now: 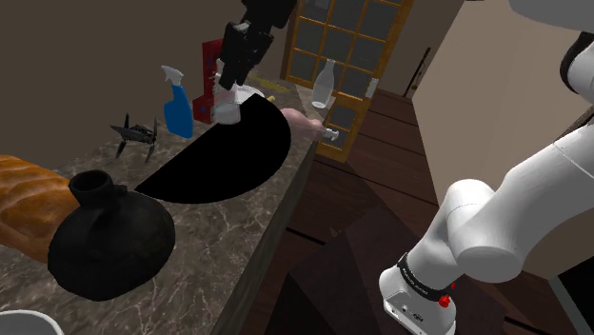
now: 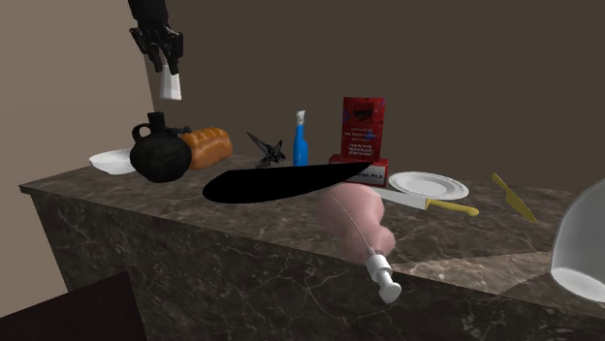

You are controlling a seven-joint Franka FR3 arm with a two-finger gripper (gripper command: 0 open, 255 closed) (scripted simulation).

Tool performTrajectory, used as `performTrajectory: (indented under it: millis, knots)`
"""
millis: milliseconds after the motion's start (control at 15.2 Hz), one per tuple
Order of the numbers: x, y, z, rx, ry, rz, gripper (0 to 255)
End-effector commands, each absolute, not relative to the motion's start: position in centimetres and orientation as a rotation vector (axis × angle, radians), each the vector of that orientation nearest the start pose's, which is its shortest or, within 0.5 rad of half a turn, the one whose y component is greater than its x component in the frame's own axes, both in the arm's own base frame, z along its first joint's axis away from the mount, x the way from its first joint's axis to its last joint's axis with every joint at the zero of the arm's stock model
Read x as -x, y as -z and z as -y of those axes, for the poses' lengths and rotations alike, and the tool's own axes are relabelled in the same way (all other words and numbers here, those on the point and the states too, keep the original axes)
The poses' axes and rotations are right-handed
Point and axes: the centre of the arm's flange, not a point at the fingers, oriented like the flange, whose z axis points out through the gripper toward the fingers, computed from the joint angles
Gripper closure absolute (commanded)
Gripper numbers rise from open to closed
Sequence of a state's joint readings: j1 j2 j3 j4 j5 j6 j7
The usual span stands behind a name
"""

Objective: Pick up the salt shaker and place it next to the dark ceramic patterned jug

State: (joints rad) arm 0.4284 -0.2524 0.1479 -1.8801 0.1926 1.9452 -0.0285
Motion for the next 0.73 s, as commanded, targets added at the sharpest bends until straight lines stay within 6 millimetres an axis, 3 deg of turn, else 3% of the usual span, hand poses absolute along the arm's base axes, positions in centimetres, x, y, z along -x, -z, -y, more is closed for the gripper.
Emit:
performTrajectory:
  millis: [0, 264, 660]
  knots:
    - [-40.4, -64.7, -32.1, 2.772, 0.382, 0.800, 255]
    - [-38.0, -64.7, -37.3, 2.772, 0.382, 0.800, 255]
    - [-38.0, -61.5, -37.3, 2.772, 0.382, 0.800, 255]
